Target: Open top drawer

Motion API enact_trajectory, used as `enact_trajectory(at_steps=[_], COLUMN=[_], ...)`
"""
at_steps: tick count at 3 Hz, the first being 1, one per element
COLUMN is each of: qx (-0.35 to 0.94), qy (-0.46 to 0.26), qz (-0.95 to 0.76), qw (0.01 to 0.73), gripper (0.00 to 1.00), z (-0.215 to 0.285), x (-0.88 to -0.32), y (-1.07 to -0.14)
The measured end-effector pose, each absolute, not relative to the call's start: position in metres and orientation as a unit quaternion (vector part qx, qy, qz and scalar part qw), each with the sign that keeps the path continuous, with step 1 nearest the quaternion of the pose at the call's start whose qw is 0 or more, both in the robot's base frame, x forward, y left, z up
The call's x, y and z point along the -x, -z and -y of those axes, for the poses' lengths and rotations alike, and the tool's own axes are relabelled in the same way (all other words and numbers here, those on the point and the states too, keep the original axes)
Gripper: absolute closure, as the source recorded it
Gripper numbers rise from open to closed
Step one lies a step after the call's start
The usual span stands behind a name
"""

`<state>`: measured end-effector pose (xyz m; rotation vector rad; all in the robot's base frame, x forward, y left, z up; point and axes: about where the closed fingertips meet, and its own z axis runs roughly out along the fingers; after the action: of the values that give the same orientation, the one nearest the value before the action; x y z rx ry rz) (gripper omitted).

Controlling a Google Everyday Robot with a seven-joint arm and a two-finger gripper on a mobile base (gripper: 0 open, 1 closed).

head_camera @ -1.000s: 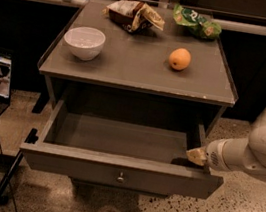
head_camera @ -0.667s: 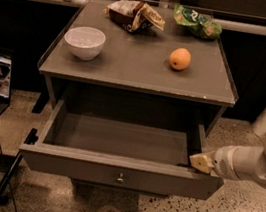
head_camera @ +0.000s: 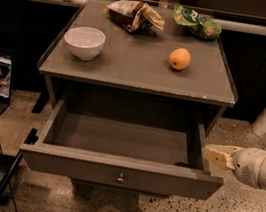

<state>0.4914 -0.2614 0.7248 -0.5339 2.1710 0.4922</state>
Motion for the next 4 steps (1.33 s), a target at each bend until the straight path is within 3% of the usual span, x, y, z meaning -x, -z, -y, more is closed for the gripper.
enact_trajectory(at_steps=[1, 4], qx=[0.202, 0.203], qy=[-0.192, -0.192], qz=[-0.851, -0.851], qw=[0.445, 0.445], gripper=[0.82, 0.13], z=[0.2705, 0.2703], x=[-0.4881, -0.4885], y=[-0.7389, -0.7392])
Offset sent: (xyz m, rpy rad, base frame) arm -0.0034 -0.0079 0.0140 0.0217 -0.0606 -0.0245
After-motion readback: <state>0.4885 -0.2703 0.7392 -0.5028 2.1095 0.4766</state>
